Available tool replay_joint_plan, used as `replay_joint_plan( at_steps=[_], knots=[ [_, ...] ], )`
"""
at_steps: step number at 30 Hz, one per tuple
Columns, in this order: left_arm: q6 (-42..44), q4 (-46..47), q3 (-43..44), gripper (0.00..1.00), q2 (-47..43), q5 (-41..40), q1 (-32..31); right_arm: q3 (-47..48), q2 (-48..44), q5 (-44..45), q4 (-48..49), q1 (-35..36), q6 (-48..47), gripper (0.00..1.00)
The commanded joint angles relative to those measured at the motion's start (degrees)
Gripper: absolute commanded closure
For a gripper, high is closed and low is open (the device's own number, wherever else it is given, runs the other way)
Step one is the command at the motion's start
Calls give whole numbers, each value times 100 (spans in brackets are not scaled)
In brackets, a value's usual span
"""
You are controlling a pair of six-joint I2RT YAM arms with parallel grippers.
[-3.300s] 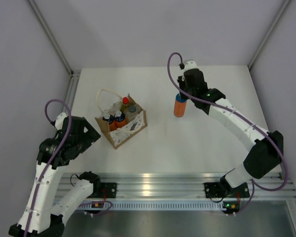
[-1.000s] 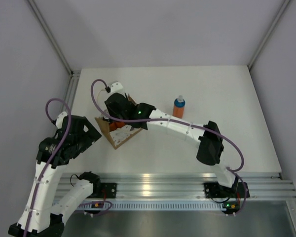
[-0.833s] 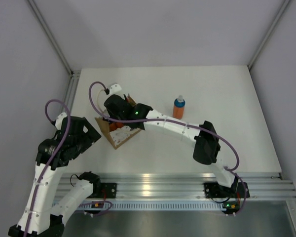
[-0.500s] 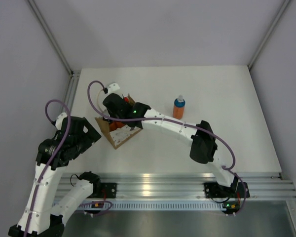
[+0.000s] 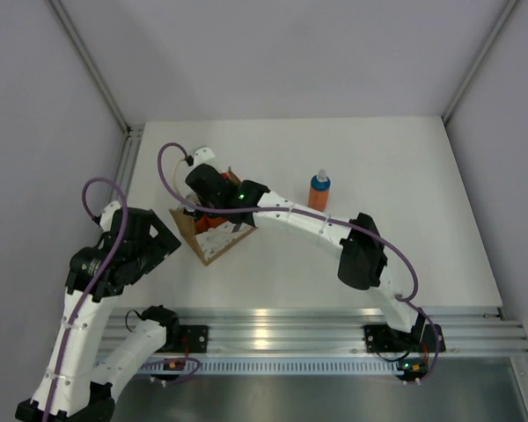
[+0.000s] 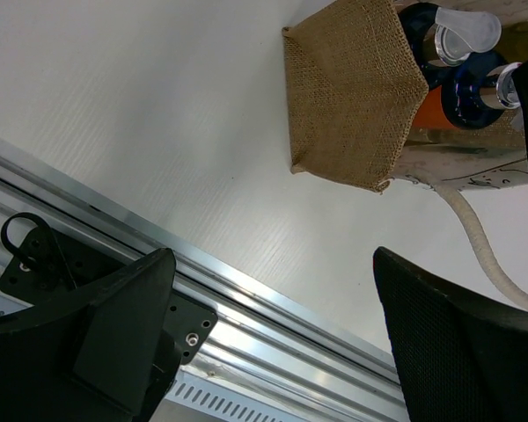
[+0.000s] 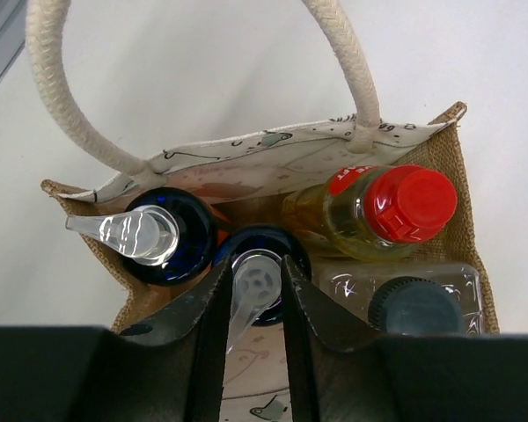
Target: Take the personal care products out of the canvas bag
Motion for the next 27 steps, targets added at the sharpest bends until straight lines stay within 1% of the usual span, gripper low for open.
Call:
replay_joint_plan(
  at_steps=[1,4,8,13,21,22,23,25,26,27],
  knots=[
    [42,20,-46,2,-82,-2,-7,172,72,-157,-57,-86,-182,75],
    [42,28,-46,2,-108,-2,-7,163,81,-271,-48,-86,-270,74],
    [51,37,-37,2,-117,-2,-7,59,55,-315,-48,-86,-314,69],
    [51,28,-54,2,-135,-11,-7,-83,-24,-315,-57,-86,-305,68],
    [77,28,-46,2,-99,-20,-7,-127,-15,-262,-57,-86,-332,72],
    [86,28,-46,2,-108,-20,-7,-127,-7,-262,-57,-86,-340,74],
    [86,28,-46,2,-100,-29,-7,-135,-7,-271,-57,-77,-340,78],
    [86,37,-54,2,-108,-29,-7,-144,-7,-271,-48,-86,-332,82],
    [86,37,-46,2,-100,-37,-7,-153,-15,-306,-39,-77,-323,91],
    [86,37,-54,2,-99,-46,-7,-144,-24,-297,-48,-86,-331,97]
  ],
)
